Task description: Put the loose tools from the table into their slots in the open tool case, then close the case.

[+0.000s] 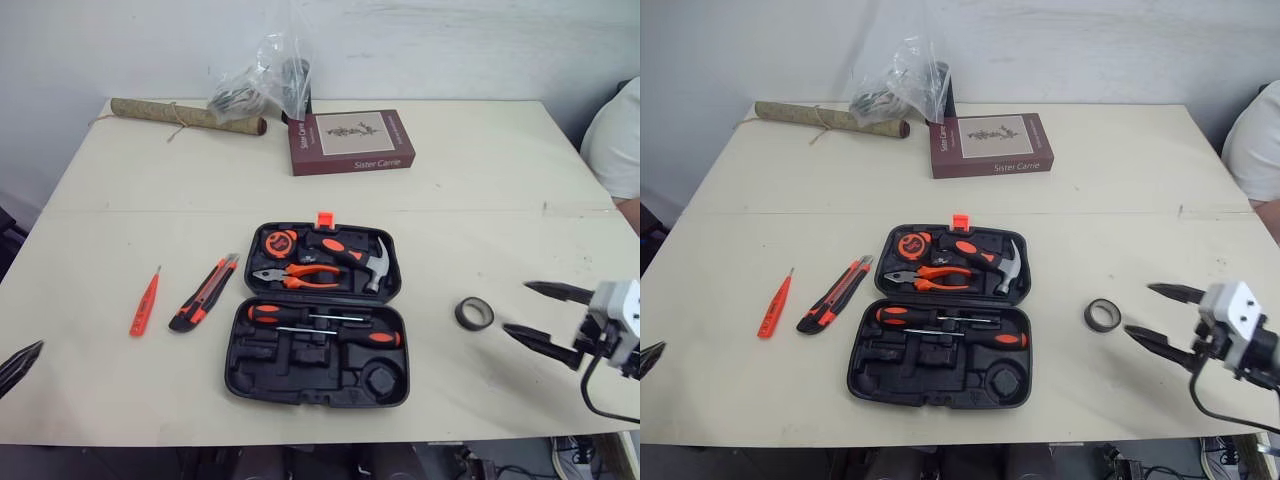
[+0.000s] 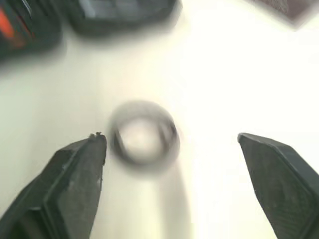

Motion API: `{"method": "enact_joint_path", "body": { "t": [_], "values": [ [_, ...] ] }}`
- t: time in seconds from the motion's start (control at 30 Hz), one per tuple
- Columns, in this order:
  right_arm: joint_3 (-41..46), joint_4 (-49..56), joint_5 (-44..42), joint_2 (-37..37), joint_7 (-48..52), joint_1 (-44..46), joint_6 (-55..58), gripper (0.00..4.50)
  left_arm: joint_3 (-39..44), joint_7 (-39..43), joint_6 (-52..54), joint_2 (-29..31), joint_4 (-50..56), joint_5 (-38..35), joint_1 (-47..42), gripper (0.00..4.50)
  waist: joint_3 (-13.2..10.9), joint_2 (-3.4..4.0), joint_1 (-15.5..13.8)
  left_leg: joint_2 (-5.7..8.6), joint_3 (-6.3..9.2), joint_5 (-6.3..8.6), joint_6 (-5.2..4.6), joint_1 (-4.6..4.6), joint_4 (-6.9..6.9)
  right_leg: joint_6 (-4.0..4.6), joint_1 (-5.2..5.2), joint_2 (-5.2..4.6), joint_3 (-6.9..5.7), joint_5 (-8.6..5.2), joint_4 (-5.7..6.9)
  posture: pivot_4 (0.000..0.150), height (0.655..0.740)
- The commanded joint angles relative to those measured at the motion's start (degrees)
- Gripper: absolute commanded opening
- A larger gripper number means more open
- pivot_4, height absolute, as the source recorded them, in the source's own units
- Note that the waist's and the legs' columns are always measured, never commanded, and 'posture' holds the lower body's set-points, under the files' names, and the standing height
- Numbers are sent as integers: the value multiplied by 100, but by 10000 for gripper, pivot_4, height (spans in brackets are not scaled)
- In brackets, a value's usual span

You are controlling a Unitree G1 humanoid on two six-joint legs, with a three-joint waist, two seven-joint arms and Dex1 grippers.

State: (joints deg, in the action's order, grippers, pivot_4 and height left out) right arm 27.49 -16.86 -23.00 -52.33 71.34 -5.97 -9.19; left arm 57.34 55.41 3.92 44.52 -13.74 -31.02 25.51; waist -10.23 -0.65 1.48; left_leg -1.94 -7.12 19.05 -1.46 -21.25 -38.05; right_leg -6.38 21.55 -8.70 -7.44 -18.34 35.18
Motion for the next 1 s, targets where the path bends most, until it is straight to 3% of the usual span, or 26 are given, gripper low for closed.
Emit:
{"method": "enact_joint_path", "body": {
  "t": [0.03,0.17,0.4,0.53,0.67,0.83,1.0],
  "values": [
    [594,-1149,167,-294,-172,-99,-633,44110,385,-176,-422,127,-707,139,102,45000,-4,6,12,0,0,2,1,0,0,0,3,-2,3,0,0,1500,7400],
    [593,-1401,14,-179,82,-108,-1047,44110,186,-16,-277,-16,-455,2,188,45000,-7,5,27,-19,15,18,1,0,7,8,-3,1,22,-4,-7,1500,7400],
    [34,83,-872,552,347,360,-409,44110,-326,-691,900,-148,1196,-339,-96,45000,-10,18,21,-31,9,17,59,5,7,18,2,11,44,1,2,1500,7400],
    [-461,1370,-1429,1055,234,606,146,44110,-688,-1842,2384,-261,2691,-877,-323,45000,-12,22,9,-31,9,-3,40,3,7,18,1,13,46,1,4,1500,7400],
    [-1016,2428,-1719,1625,138,892,197,44110,-1122,-3304,3356,-834,3788,-1031,-594,45000,-13,24,0,-28,9,-3,38,2,7,14,-4,13,48,2,1,1500,7400],
    [-1492,2905,-1757,2009,20,1160,366,44110,-1884,-4415,3805,-1481,4230,-589,-926,45000,-13,23,-3,-26,8,-6,39,3,5,14,-4,21,49,3,13,1500,7400],
    [-1580,2693,-1663,1980,225,1314,276,44110,-2329,-4758,3884,-1678,4188,-315,-1169,45000,-11,18,-20,-21,5,-7,36,2,-1,13,-2,24,49,3,31,1500,7400]
  ]
}}
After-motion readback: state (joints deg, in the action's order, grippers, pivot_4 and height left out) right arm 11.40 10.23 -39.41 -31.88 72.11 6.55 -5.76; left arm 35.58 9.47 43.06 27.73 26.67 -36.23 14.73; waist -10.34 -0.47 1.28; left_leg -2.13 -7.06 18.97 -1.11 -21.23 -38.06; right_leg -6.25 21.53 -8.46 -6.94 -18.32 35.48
